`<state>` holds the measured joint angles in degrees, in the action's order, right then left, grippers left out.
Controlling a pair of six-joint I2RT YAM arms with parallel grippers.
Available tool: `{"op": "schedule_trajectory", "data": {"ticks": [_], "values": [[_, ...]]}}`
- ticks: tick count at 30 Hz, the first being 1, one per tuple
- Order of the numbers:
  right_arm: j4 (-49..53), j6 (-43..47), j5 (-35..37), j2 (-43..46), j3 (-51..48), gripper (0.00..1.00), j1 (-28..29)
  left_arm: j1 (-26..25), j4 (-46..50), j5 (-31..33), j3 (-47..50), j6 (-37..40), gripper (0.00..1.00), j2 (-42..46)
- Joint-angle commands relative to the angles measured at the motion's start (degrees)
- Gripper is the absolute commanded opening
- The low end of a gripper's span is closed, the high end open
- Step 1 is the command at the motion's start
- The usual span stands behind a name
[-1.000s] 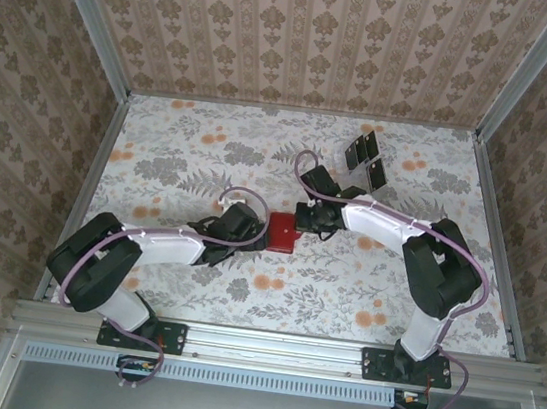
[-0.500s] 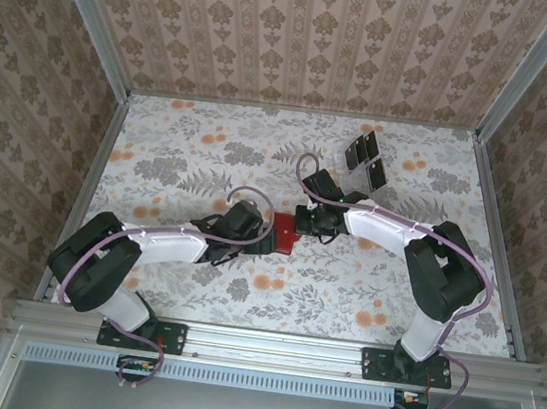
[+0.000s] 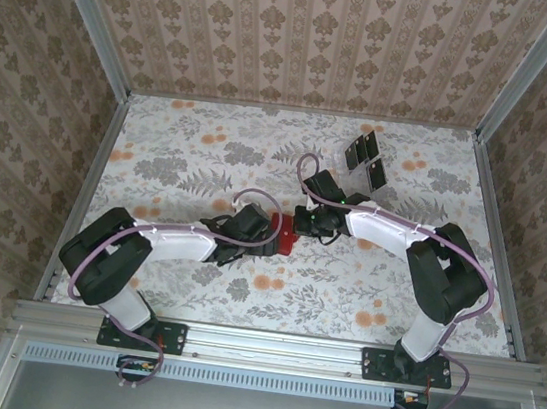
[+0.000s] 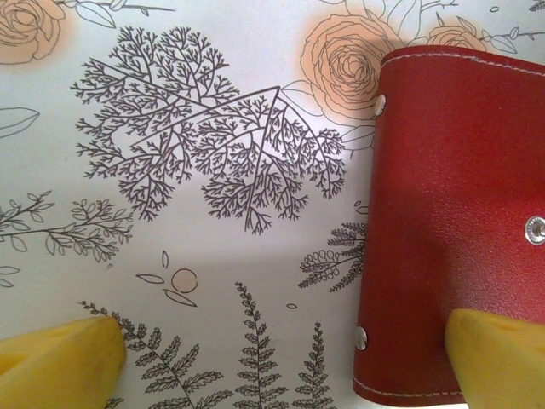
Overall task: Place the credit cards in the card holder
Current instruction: Close the button on the card holder.
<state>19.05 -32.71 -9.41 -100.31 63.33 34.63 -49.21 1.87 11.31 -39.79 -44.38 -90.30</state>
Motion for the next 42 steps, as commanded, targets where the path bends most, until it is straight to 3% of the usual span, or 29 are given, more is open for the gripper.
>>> {"op": "schedule_trajectory", "data": {"ticks": [1, 32, 42], "values": [[-1.35, 0.85, -1.99, 0.51, 0.02, 0.0, -0.1, -0.46, -0.95, -6.07, 3.03, -1.23, 1.0, -5.1], [3.36, 1.1, 4.04, -6.25, 4.48, 0.0, 3.76, -0.46, -6.77, -7.97, 5.35, -2.55, 1.0, -7.36], [4.67, 1.64, 6.08, -2.96, 4.59, 0.0, 3.78, -0.45, -7.28, -8.03, 5.51, -2.64, 1.0, -7.72]]}}
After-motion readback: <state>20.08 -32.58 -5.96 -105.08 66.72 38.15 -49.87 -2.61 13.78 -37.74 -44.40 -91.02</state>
